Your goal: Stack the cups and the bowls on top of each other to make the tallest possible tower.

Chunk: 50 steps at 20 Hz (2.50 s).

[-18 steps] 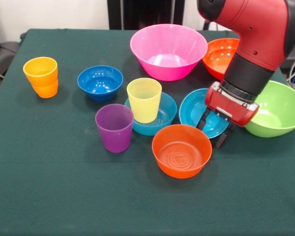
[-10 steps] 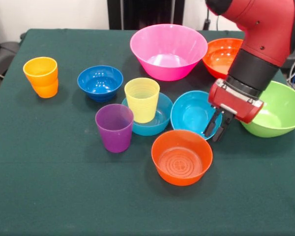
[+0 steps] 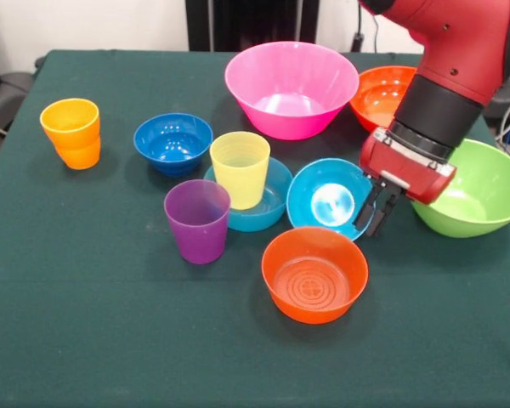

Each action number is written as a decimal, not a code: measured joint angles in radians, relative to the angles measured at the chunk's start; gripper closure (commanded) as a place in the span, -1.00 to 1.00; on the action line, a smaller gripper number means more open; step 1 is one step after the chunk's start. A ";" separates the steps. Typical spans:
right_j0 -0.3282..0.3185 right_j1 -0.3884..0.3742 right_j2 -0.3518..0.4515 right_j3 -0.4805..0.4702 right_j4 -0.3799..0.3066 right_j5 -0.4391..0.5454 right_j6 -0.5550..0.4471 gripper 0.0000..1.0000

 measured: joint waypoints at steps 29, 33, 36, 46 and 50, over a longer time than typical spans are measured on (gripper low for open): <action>-0.020 -0.076 0.033 0.057 -0.029 0.000 0.000 1.00; -0.019 -0.098 0.040 0.070 -0.044 0.000 0.000 1.00; -0.020 -0.125 0.046 0.091 -0.056 0.000 0.000 1.00; -0.025 -0.232 0.058 0.165 -0.112 0.000 0.000 1.00; -0.049 -0.283 0.078 0.186 -0.145 0.000 0.000 1.00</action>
